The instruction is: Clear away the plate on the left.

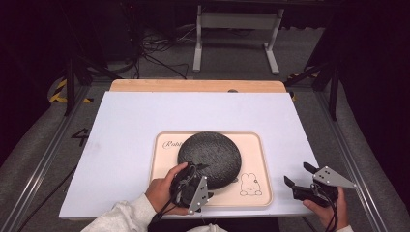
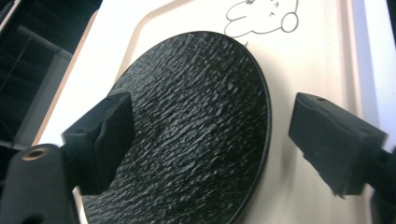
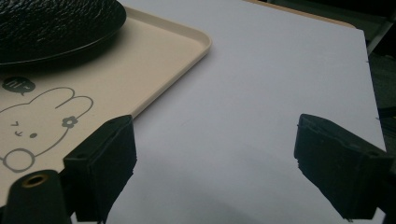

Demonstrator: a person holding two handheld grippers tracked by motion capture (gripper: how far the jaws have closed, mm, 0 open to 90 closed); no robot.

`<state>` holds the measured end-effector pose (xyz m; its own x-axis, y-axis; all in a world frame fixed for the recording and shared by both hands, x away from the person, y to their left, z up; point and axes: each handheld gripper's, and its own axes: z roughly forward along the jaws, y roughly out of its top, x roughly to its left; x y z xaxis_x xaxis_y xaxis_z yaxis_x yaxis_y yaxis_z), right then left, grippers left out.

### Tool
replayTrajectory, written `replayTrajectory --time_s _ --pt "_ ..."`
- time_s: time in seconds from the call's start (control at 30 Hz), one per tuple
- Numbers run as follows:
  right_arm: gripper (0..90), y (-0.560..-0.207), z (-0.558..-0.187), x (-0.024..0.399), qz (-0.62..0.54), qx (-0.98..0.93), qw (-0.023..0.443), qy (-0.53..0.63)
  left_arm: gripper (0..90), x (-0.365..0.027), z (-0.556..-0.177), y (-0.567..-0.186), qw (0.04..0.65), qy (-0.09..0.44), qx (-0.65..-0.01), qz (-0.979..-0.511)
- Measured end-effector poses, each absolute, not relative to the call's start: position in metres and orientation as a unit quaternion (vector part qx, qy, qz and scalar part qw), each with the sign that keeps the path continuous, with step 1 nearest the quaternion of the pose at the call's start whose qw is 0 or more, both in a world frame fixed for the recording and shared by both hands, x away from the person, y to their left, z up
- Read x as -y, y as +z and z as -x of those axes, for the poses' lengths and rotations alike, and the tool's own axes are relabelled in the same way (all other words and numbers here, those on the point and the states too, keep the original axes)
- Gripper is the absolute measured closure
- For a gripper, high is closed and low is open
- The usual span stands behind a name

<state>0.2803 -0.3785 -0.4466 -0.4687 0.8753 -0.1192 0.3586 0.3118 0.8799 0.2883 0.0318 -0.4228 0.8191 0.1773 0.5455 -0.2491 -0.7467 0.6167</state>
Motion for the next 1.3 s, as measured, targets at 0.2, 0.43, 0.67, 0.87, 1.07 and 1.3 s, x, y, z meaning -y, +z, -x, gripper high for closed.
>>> replayTrajectory --time_s 0.2,0.43,0.67,0.87,1.07,1.3 --pt "13.7 -0.447 -0.280 0.379 -0.412 -0.749 0.310 0.417 10.0 -0.038 -0.295 -0.417 0.364 0.306 0.004 -0.879" --pt "13.7 -0.447 -0.281 0.379 -0.413 -0.748 0.310 0.416 8.0 -0.045 -0.301 -0.413 0.366 0.320 -0.008 -0.874" --pt "13.7 -0.447 -0.281 0.379 -0.412 -0.749 0.311 0.416 8.1 -0.058 -0.311 -0.409 0.382 0.322 -0.014 -0.866" --pt "13.7 -0.447 -0.280 0.379 -0.412 -0.749 0.311 0.416 8.1 -0.067 -0.316 -0.406 0.374 0.340 -0.023 -0.862" --pt "13.7 -0.447 -0.281 0.378 -0.411 -0.749 0.312 0.415 8.2 -0.074 -0.322 -0.405 0.374 0.345 -0.035 -0.860" --pt "13.7 -0.446 -0.280 0.379 -0.411 -0.748 0.316 0.415 8.2 -0.086 -0.331 -0.406 0.370 0.340 -0.060 -0.862"
